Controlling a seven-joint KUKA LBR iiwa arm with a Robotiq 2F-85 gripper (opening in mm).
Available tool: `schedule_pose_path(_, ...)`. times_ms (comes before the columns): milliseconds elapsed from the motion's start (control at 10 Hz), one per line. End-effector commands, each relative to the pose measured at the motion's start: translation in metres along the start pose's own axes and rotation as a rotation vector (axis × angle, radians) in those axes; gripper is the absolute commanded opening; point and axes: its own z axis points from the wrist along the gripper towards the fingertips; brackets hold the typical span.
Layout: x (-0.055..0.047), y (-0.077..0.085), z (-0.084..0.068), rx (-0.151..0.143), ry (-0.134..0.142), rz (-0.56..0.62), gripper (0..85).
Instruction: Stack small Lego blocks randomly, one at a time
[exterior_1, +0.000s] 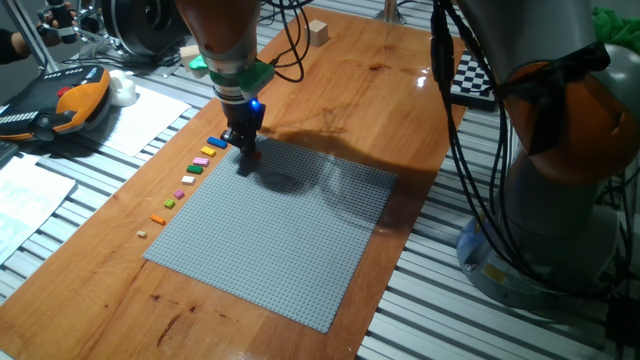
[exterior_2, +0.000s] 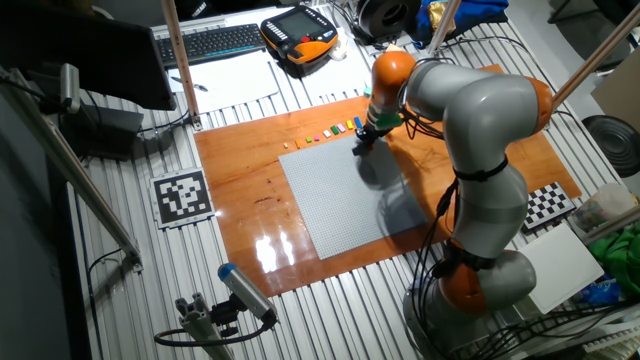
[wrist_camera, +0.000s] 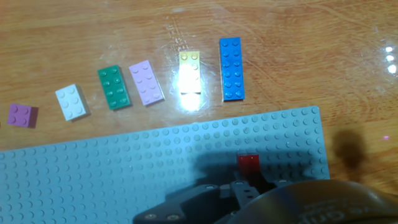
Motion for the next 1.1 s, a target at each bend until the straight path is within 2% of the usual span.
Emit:
schedule_pose_path(0,0.0031,0.0017,0.0021,0.0,0.002,0.0,0.0)
schedule_pose_path(500,0.0031,0.0005,0.0065,0.01,-0.008,-0.006,0.0)
schedule_pose_path(1000,0.0029,-0.0013,0.0076,0.005,-0.011,-0.004,0.0)
